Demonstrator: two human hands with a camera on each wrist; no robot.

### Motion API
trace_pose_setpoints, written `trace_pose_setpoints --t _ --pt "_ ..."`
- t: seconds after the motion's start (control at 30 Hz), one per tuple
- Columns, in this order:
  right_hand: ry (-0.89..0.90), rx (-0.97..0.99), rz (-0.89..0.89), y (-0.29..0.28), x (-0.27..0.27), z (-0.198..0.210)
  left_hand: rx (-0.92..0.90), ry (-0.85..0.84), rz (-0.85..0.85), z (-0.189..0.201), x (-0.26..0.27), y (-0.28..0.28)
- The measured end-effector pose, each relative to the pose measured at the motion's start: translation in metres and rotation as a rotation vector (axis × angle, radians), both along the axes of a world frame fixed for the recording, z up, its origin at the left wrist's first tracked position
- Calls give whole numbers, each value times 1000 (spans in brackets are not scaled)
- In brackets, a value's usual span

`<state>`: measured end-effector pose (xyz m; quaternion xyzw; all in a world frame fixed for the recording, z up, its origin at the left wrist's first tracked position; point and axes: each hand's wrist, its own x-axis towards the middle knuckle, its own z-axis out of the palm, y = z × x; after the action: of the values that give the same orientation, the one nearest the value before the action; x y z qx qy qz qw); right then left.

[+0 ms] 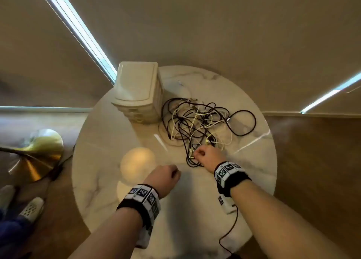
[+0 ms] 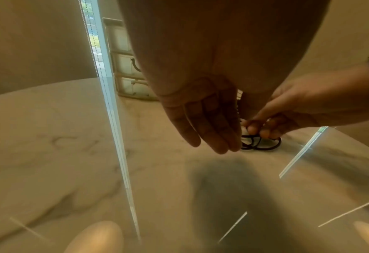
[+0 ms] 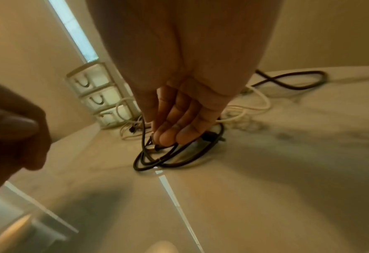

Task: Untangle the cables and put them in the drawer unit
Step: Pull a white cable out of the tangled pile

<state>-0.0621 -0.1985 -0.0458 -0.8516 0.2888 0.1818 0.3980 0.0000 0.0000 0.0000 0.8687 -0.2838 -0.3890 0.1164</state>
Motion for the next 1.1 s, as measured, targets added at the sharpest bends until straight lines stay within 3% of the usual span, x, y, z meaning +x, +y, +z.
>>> trace_pose_setpoints --t 0.17,0.23,0.33,0.43,0.57,0.73,0.8,0.93,0.97,1.03,1.1 --pt "82 -215 110 10 24 -12 -1 33 31 -10 -7 -12" --pt "85 -223 74 11 27 -11 -27 59 35 -12 -4 -14" --pt "-9 29 -151 7 21 -12 -105 97 86 -9 10 -14" --pt "-236 228 -392 6 3 -1 -269 117 211 -2 25 -17" --pt "-406 302 -390 20 -13 31 -529 353 435 12 42 -38" --pt "-460 321 -331 42 -13 55 -607 435 399 35 56 -53" --pt "-474 273 -333 43 -11 59 -585 411 405 33 61 -50" --pt "-506 264 -486 37 -12 68 -577 287 614 24 63 -43" --pt "-510 277 -496 36 -12 70 -527 137 569 22 60 -41" --pt "-508 310 -473 35 -13 74 -486 -226 246 23 49 -41" --pt "-513 380 -435 34 -13 78 -556 -339 -28 28 39 -47"
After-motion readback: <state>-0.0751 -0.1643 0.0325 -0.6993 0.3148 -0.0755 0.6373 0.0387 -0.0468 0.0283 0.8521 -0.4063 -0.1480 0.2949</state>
